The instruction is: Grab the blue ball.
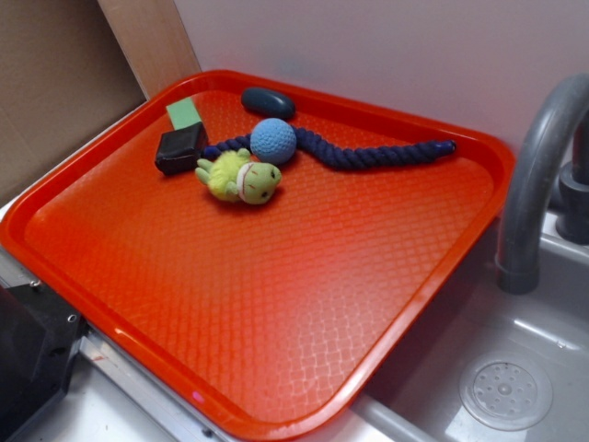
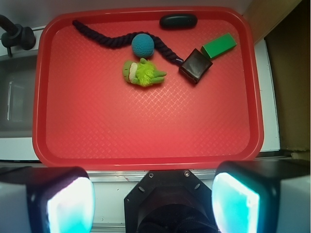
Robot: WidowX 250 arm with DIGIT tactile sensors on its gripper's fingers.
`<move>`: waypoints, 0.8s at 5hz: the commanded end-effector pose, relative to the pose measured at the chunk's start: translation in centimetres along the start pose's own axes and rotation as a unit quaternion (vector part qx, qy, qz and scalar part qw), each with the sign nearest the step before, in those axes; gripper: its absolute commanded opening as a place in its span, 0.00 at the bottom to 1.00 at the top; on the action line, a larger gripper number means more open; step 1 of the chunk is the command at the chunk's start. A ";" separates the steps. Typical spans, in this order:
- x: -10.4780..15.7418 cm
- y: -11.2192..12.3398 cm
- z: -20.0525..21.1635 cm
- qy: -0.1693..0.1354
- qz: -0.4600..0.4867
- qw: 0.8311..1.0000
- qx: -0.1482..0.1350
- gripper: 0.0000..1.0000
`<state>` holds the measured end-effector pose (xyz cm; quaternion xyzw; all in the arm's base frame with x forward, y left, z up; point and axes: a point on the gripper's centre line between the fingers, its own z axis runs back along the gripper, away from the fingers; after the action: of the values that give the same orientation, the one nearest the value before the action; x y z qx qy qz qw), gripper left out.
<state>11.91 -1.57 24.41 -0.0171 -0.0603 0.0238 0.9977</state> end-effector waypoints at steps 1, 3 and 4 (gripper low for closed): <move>0.0 0.0 0.0 0.000 0.000 1.000 0.000 1.00; 9.1 -0.2 -10.1 -0.053 0.129 0.990 0.004 1.00; 12.9 -0.1 -12.7 -0.065 0.106 0.992 -0.006 1.00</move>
<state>25.25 -1.80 11.69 -0.0240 -0.0921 0.1231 0.9878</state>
